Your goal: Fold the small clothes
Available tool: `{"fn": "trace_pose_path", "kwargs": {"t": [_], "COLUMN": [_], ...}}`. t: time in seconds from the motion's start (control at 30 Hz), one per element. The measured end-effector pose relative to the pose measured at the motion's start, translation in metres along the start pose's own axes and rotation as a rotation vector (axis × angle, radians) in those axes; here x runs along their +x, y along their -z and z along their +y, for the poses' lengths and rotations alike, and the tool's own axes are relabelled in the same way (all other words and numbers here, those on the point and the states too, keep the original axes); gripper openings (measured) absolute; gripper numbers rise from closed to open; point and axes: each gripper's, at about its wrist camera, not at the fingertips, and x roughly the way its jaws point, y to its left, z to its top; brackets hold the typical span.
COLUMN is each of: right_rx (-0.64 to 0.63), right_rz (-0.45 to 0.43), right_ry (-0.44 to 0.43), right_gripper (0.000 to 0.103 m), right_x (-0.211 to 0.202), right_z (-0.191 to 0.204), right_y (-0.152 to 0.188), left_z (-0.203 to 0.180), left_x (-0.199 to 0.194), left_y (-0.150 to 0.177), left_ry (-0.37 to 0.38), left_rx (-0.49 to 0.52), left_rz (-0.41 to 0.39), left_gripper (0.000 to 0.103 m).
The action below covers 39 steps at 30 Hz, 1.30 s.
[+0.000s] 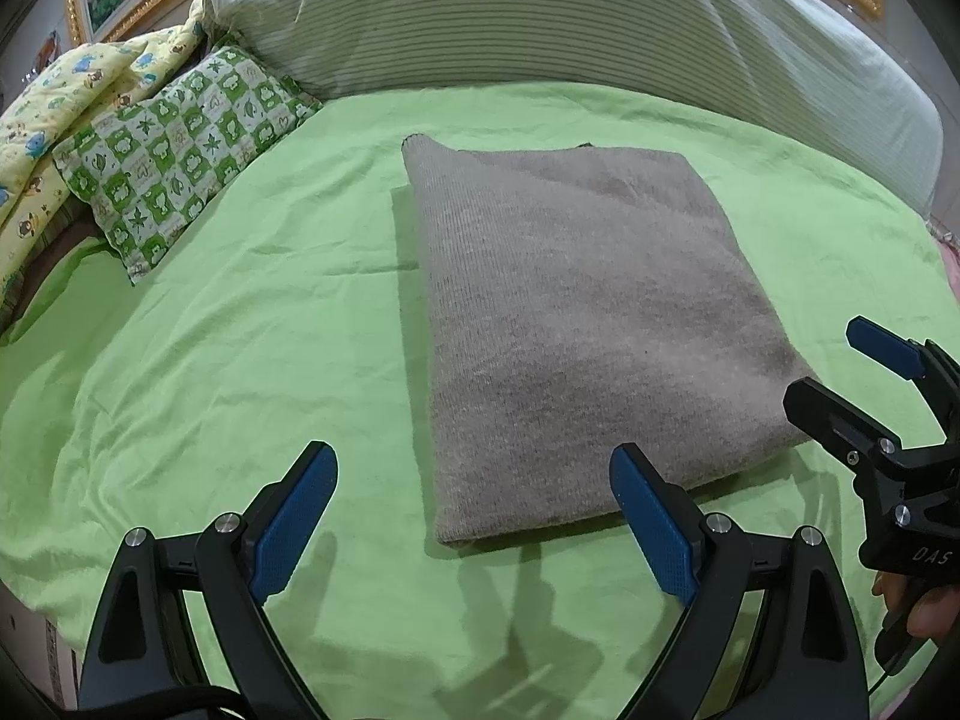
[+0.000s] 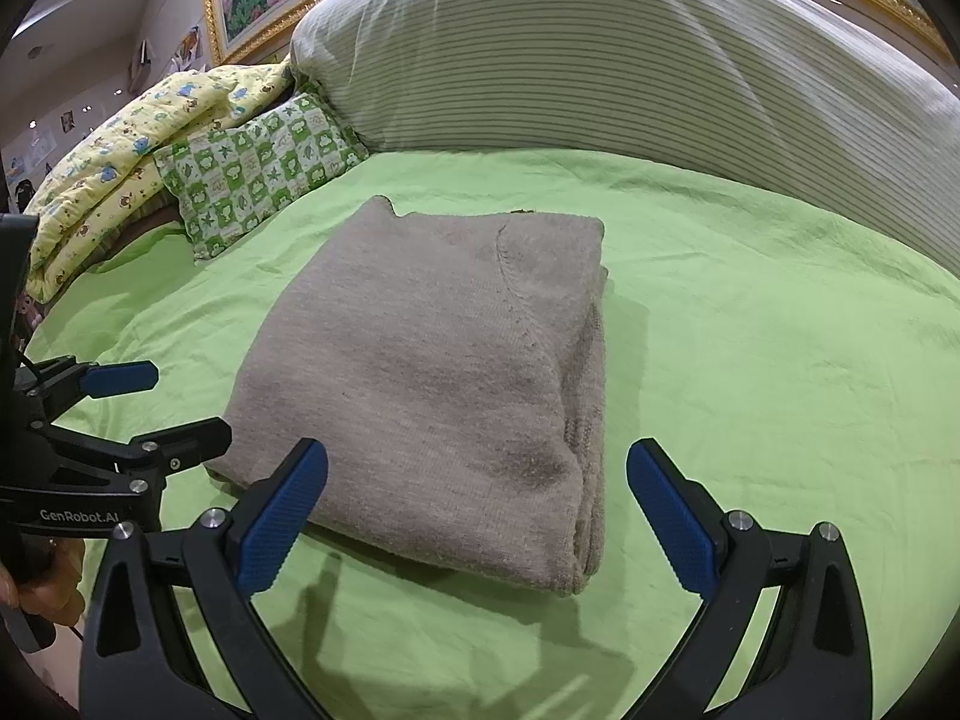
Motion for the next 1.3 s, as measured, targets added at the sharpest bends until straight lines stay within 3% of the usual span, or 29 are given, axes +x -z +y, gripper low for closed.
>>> {"fn": "trace_pose_path", "kwargs": {"t": [1.3], "right_rx": [0.023], "right_rz": [0.014], "right_ry": [0.005], "right_gripper": [0.1], "right_x": [0.01], "right_z": [-0.004], "right_y": [-0.003], "left_z": [0.005], "left_x": [0.013], "left_y": [-0.004], "left_ry": [0.016], "left_rx": [-0.003], "left_rz": [0.043], "left_gripper": [0.093]}}
